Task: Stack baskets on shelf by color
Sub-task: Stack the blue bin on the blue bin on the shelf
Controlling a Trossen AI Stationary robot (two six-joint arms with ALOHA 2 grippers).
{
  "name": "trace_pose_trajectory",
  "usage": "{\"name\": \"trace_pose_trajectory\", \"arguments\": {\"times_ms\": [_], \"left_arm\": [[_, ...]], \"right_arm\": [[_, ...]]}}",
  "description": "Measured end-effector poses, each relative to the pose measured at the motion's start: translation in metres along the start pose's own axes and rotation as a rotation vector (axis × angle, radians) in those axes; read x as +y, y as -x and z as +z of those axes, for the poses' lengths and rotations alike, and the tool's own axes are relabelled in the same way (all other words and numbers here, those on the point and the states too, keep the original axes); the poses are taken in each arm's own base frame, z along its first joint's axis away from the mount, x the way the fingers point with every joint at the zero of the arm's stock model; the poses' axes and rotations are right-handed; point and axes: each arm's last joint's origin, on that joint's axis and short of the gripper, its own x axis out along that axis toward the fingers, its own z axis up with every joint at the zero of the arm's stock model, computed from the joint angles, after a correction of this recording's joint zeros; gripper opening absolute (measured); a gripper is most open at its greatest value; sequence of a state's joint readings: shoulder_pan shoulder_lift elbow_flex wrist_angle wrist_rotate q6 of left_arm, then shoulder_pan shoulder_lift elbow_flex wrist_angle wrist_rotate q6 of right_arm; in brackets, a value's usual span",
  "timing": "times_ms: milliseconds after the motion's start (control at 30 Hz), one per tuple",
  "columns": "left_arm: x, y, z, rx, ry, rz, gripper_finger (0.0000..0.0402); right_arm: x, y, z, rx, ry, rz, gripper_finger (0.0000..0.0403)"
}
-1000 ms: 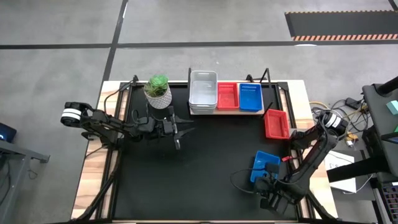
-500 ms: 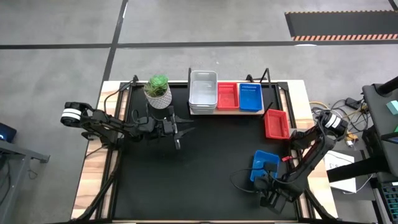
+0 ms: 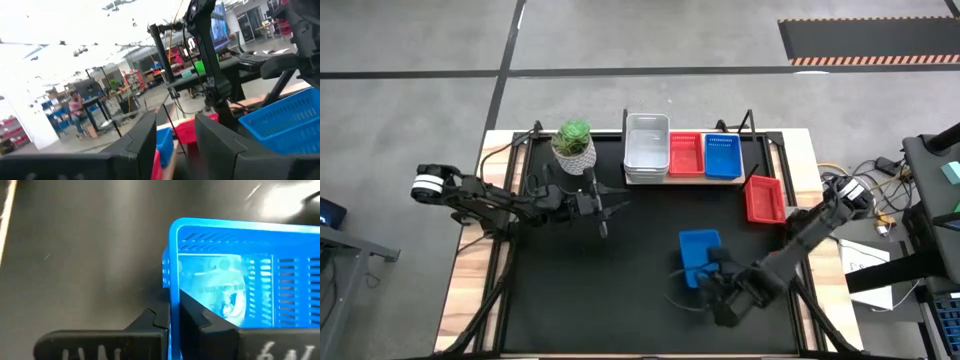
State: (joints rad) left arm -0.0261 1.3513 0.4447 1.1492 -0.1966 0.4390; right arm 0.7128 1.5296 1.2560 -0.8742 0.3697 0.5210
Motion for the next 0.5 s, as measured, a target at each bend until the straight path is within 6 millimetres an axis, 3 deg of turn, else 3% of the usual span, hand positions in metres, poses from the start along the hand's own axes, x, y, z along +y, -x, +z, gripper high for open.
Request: {"name": "trace_pose_trajectory", "arguments": {"times_ms": [200, 500], "left_arm": [[0.008, 0.007, 0.014, -0.051, -0.046, 0.026, 0.0118], [0.015, 0.019, 0.022, -0.085, -0.074, 0.045, 0.0118]], "right_arm": [[-0.037, 0.017, 0.032, 0.020, 0.039, -0.054, 0.0009], [-0.099, 0.046, 0.052, 0.082, 0.067, -0.210, 0.0008]]}}
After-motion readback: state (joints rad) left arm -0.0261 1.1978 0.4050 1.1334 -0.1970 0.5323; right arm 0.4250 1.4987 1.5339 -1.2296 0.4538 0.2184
